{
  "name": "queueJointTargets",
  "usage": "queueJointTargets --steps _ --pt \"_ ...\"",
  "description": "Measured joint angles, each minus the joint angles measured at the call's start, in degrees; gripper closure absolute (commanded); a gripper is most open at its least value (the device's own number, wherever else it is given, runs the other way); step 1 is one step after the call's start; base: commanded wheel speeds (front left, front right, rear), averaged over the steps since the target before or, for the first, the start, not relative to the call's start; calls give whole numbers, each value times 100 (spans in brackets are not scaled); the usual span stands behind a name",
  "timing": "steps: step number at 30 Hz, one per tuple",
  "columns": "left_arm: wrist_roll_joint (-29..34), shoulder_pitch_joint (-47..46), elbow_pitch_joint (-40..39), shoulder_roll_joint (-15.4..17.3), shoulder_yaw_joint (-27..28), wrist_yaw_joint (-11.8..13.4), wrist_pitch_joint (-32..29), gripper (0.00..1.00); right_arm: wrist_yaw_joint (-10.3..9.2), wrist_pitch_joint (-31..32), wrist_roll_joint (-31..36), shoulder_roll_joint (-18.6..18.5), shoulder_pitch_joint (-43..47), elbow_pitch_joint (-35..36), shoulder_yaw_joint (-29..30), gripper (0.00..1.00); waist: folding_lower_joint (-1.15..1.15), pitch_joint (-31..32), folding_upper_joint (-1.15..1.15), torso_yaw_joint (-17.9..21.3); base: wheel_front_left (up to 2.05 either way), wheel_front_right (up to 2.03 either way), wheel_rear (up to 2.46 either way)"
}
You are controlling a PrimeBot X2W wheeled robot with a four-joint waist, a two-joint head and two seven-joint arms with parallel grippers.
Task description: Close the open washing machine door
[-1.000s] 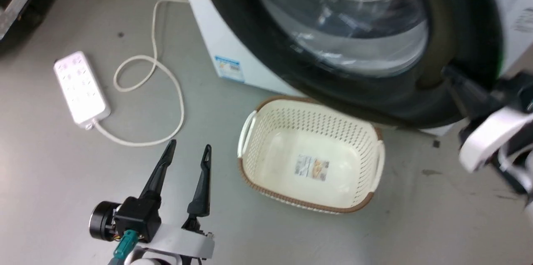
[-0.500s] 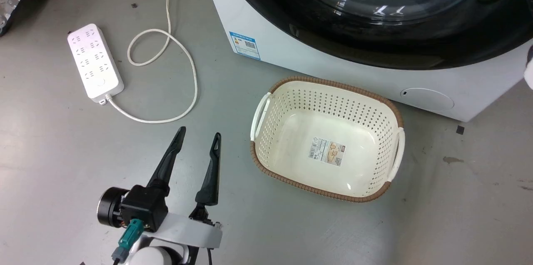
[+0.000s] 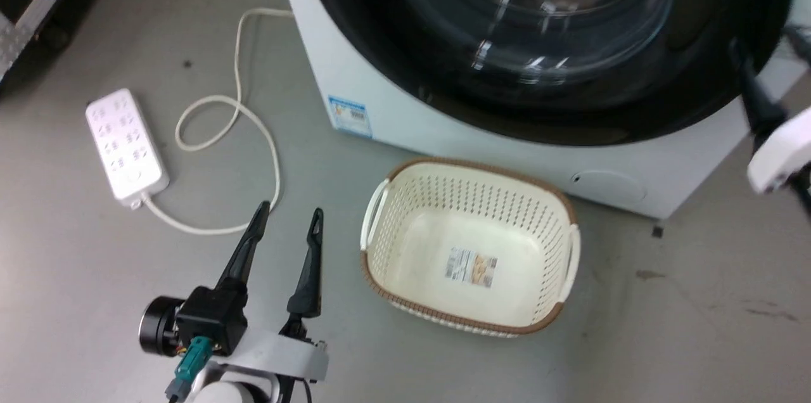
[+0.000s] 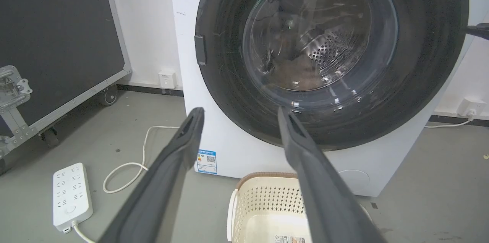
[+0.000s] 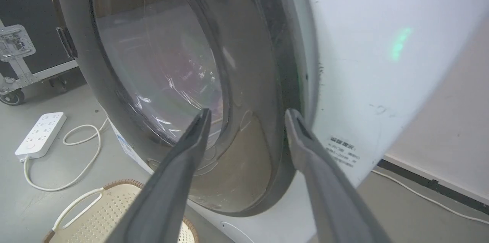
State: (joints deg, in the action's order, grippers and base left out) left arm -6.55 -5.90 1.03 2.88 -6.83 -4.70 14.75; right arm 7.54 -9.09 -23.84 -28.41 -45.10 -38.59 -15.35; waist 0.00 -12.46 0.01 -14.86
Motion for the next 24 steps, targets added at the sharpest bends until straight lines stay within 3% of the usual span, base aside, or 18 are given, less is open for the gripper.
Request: queueJointTargets --steps 3,8,13,19,24 --pt "24 113 59 0 60 -32 0 0 4 -218 94 42 448 286 -132 0 -1 230 0 131 0 0 0" --pt "32 260 192 -1 202 -62 0 0 -1 -424 452 304 1250 972 191 0 -1 582 0 418 0 0 0" --pt "26 407 323 -2 264 -136 0 0 -1 -516 1201 978 2297 1847 1136 0 -1 874 0 744 0 0 0" --pt "25 531 394 -5 356 -157 0 0 -1 -544 2114 2096 3546 2891 1920 0 -1 1146 -1 1081 0 0 0" --pt "31 620 460 -5 378 -159 0 0 -1 -566 2613 2450 4311 3459 2075 0 -1 1259 0 1243 0 0 0"
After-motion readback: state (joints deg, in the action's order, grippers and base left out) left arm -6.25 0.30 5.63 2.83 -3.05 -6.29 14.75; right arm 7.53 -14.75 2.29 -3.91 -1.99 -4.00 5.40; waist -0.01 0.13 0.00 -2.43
